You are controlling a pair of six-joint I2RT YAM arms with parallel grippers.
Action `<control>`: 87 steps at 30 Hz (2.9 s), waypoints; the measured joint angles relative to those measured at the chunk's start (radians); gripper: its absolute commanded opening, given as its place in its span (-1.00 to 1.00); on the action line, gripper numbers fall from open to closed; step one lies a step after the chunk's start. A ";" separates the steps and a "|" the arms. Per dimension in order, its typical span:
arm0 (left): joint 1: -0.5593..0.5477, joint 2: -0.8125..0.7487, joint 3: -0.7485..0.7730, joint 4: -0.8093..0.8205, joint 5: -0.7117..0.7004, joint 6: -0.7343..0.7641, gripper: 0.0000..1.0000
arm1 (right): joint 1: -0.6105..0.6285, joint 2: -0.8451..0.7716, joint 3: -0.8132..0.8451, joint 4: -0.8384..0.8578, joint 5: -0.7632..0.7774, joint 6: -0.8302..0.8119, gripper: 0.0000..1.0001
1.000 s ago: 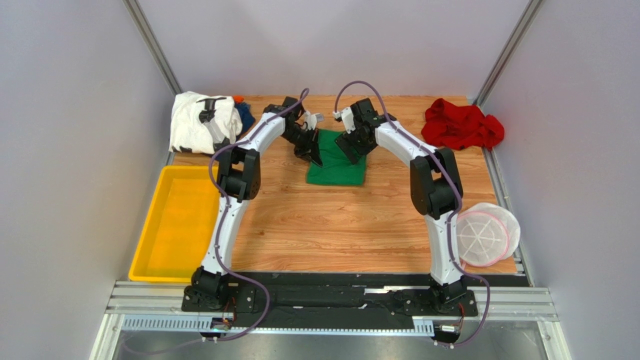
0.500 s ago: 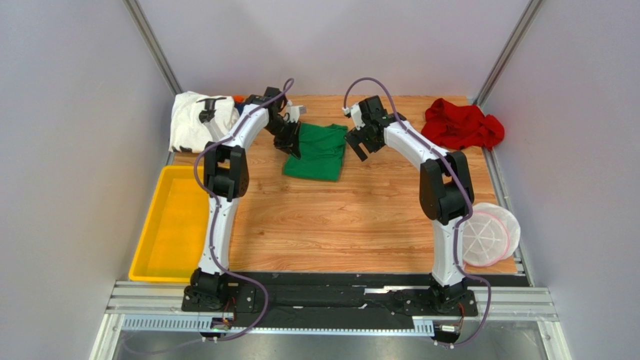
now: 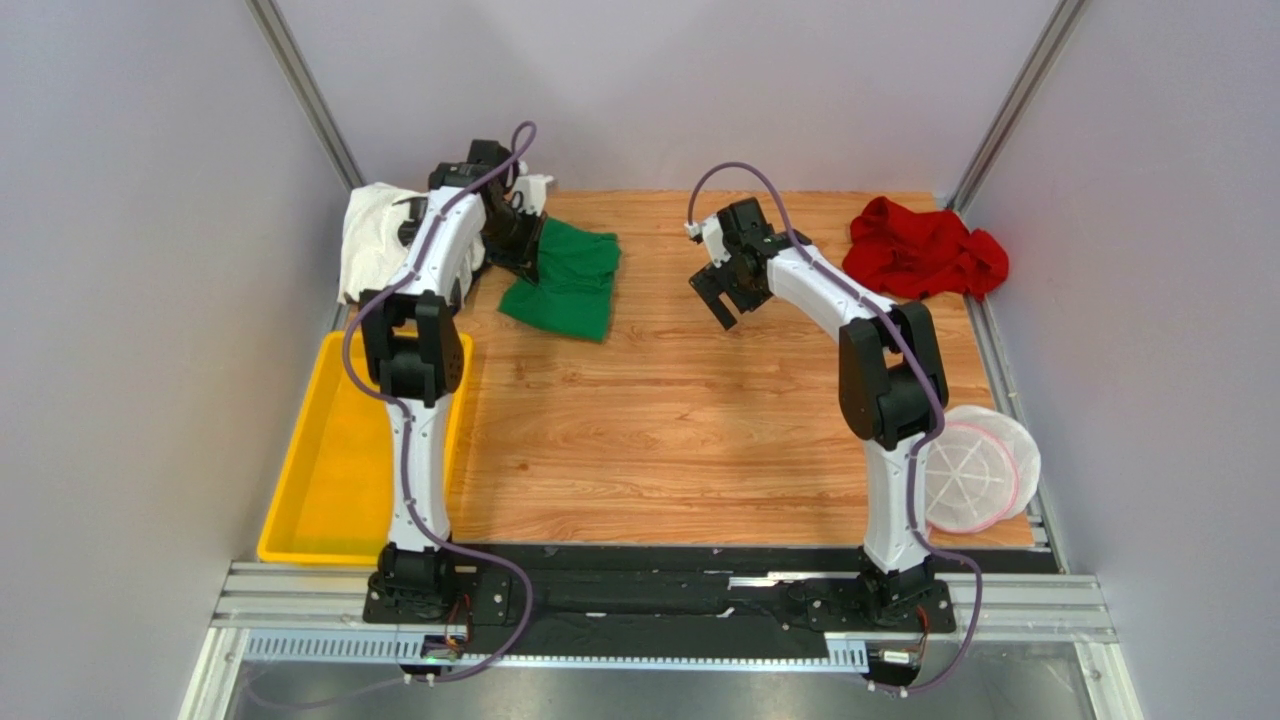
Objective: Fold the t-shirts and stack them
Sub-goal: Put the neatly folded tshirt into the corner of the board with the left arm
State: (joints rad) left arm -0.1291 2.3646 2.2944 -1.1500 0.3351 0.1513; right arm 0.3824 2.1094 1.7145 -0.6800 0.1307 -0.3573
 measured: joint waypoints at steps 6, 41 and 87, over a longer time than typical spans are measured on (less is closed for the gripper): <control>0.064 -0.045 0.024 -0.010 -0.074 0.039 -1.00 | -0.001 0.000 -0.006 0.000 -0.001 0.000 0.84; 0.262 -0.080 0.155 0.105 -0.367 0.196 -1.00 | -0.004 0.000 -0.016 -0.004 -0.028 -0.003 0.83; 0.306 -0.044 -0.066 0.308 -0.554 0.285 -0.43 | -0.004 0.020 -0.016 -0.043 -0.072 -0.003 0.82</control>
State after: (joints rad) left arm 0.1768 2.3207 2.2288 -0.8421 -0.2192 0.4362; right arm 0.3786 2.1296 1.6985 -0.7231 0.0586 -0.3603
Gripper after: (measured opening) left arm 0.190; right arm 0.909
